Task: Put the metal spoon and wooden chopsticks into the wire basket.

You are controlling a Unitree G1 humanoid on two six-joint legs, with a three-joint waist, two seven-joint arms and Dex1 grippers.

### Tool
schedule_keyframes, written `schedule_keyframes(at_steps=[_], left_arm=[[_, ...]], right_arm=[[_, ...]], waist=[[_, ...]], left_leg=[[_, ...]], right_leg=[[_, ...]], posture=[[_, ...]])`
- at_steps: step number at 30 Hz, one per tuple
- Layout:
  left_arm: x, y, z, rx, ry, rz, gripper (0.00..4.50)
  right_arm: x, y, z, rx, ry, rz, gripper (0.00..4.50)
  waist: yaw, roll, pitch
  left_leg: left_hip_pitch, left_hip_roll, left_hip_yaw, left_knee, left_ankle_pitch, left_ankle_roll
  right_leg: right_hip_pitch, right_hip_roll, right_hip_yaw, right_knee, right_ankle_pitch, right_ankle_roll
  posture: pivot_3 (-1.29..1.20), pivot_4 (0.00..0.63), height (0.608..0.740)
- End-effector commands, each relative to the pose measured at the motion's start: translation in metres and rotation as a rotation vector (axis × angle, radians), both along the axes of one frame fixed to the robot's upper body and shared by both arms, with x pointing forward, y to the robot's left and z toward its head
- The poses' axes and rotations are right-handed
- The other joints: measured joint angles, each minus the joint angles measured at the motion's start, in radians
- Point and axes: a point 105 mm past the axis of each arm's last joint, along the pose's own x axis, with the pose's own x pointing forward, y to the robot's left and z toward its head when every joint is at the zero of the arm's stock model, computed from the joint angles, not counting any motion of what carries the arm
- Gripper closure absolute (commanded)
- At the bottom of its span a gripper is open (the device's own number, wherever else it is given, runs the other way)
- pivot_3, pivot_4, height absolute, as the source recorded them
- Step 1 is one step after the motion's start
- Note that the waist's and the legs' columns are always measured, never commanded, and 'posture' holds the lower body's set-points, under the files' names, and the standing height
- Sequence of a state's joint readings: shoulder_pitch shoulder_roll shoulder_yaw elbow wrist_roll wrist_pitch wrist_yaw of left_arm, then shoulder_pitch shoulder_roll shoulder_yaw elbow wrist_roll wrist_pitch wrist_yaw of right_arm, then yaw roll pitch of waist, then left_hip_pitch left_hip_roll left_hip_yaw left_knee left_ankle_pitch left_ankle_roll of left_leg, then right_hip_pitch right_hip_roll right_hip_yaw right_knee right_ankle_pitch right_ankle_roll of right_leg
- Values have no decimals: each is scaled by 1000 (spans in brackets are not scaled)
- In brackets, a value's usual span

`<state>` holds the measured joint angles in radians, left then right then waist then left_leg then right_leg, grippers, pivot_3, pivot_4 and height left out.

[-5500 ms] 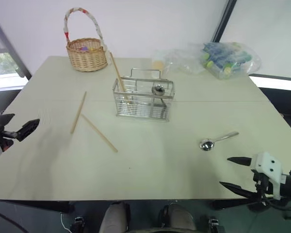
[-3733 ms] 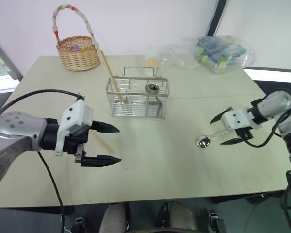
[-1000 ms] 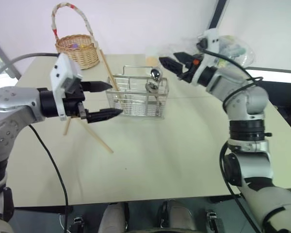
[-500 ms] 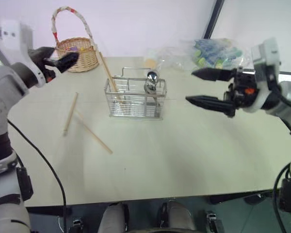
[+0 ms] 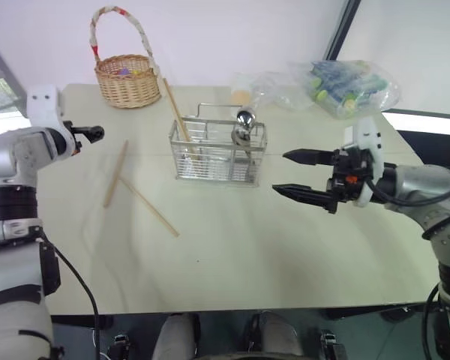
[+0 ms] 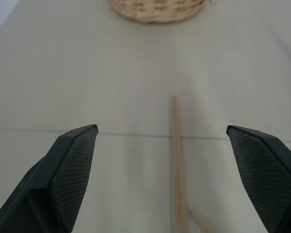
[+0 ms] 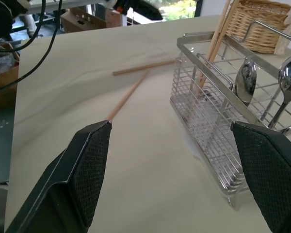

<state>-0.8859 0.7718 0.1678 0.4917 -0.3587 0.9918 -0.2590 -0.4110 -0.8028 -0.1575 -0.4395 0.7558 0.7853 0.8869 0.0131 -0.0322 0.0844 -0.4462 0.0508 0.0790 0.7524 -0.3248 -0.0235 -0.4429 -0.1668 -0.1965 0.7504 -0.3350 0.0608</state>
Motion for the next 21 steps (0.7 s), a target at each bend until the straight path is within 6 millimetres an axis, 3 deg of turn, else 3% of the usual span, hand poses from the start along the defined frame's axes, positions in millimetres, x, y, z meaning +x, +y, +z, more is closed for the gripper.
schedule_keyframes(at_steps=[1, 14, 21], left_arm=[[6, -3, 6, 17, -2, -22, 0], [17, 3, -33, 23, 147, -7, 0], [23, -11, -64, 17, 200, -52, 0]], right_arm=[[-5, 4, 7, 6, -48, 5, 453], [-14, 11, 3, 97, -42, -57, 453], [-18, 8, 7, 143, -20, -93, 453]], waist=[[0, -1, 0], [-1, -2, 0], [0, -2, 0]], left_leg=[[0, 0, 0, 0, 0, 0], [0, 0, 0, 0, 0, 0], [-1, 0, 0, 1, -1, 1]], right_leg=[[0, 0, 0, 0, 0, 0], [-1, 0, 0, 1, 0, 0], [-1, -1, 0, 0, 0, 0]], posture=[[0, 150, 623], [0, 150, 623], [0, 150, 623]])
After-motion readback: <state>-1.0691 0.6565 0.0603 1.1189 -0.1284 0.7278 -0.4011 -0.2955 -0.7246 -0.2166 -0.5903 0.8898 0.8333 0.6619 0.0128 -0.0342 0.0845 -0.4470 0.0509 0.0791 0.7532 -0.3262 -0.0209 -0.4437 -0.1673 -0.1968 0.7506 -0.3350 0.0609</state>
